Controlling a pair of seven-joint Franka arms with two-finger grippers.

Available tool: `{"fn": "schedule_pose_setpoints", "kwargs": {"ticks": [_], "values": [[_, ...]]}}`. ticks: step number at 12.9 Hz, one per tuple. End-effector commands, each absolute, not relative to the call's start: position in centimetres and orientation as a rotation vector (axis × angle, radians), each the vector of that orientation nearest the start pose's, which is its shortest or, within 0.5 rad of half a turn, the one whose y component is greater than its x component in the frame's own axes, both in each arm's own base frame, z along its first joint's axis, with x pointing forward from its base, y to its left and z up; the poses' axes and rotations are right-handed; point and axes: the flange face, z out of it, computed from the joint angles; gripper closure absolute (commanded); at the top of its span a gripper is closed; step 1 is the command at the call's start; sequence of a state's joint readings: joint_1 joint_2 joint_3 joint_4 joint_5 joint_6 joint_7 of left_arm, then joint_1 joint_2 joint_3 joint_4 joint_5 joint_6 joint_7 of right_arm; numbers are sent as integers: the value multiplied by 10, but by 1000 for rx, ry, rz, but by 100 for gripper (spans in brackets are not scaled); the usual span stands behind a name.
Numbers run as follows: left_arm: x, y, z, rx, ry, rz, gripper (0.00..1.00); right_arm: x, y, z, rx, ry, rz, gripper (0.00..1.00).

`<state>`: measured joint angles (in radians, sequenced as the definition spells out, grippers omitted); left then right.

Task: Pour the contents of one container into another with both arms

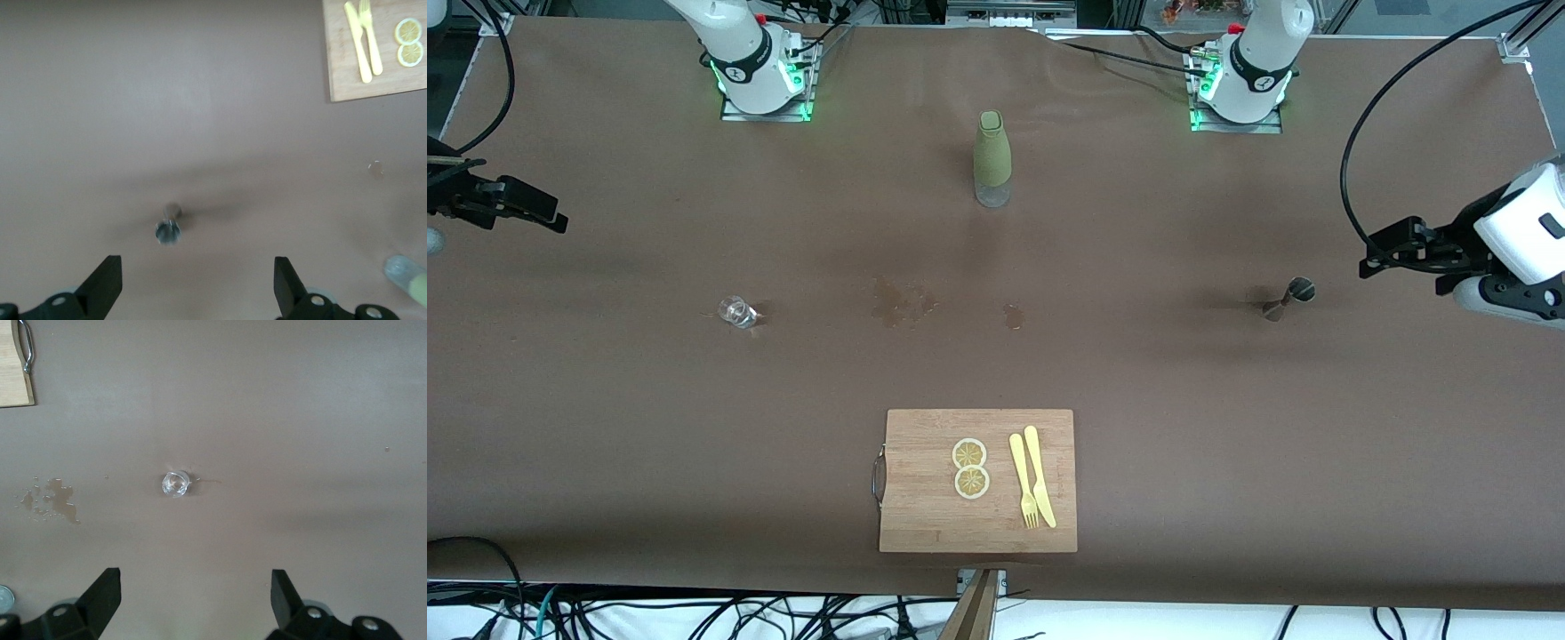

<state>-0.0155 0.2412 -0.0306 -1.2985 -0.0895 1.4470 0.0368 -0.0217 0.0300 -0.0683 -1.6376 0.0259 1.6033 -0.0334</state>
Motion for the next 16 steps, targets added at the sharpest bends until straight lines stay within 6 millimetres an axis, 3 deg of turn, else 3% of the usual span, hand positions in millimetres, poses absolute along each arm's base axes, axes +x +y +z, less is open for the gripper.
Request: {"fn": "schedule_pose_setpoints", "kwargs": {"ticks": [1,4,16], "values": [[602,-43,605,-3206,18,214,0,565,-43,585,-3124,88,80,0],[605,-52,600,-3215,44,206,0,565,-43,585,-3123,88,83,0],[594,-47,605,-3204,-14,205,0,566,-43,586,-3123,83,66,0]]}}
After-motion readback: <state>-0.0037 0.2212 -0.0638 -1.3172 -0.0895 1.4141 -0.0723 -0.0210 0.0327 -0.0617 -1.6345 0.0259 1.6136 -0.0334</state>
